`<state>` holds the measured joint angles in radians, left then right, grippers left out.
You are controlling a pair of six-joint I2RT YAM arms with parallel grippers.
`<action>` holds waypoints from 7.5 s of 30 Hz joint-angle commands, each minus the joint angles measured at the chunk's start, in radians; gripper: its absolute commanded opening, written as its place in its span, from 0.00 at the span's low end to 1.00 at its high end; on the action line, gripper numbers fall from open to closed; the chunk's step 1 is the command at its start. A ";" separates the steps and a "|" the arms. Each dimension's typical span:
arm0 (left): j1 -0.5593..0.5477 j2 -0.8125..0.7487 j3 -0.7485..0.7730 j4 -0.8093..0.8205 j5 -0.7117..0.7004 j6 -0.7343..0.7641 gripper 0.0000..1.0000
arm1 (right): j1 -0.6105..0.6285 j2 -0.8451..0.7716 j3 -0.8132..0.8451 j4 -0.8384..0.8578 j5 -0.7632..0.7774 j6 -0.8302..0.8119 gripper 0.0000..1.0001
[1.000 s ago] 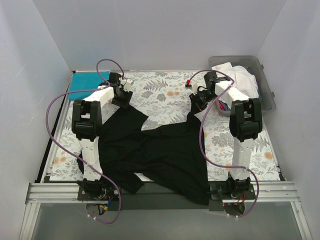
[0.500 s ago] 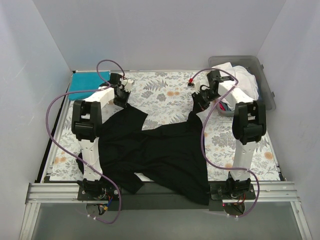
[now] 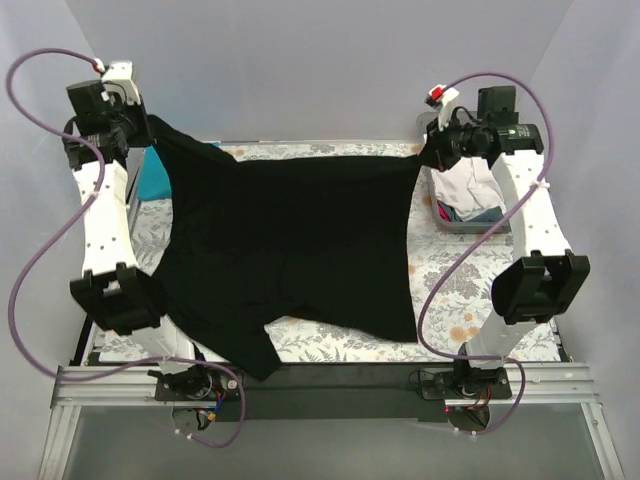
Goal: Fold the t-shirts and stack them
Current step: Flatten the tshirt out, then fold the tshirt
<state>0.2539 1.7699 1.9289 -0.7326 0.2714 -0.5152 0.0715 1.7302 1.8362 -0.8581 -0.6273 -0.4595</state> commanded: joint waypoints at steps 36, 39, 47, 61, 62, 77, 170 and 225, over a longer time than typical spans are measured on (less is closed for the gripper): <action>0.028 -0.756 0.118 0.286 -0.311 0.014 0.00 | -0.016 -0.713 0.042 0.688 0.315 0.156 0.01; 0.030 -0.782 -0.058 0.312 -0.276 0.000 0.00 | -0.015 -0.684 -0.067 0.702 0.221 0.162 0.01; 0.028 -0.770 -0.533 0.352 -0.109 -0.023 0.00 | 0.004 -0.574 -0.462 0.829 0.144 0.108 0.01; -0.042 -0.152 -0.622 0.627 -0.138 -0.012 0.00 | 0.077 0.024 -0.410 0.989 0.224 0.010 0.01; -0.044 -0.101 -0.581 0.624 -0.149 -0.009 0.00 | 0.079 0.054 -0.367 0.989 0.230 0.010 0.01; -0.074 0.181 -0.251 0.582 -0.213 -0.006 0.00 | 0.079 0.247 -0.232 0.982 0.281 -0.022 0.01; -0.123 0.363 -0.407 0.081 -0.212 0.061 0.29 | 0.175 0.394 -0.314 0.199 0.362 -0.320 0.38; -0.223 0.404 -0.219 -0.034 0.129 0.127 0.51 | 0.159 0.319 -0.189 0.005 0.248 -0.214 0.37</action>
<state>0.0326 2.1883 1.7000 -0.7738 0.3878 -0.4034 0.2352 2.0548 1.6402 -0.8242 -0.3634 -0.6590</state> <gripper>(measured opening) 0.515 0.373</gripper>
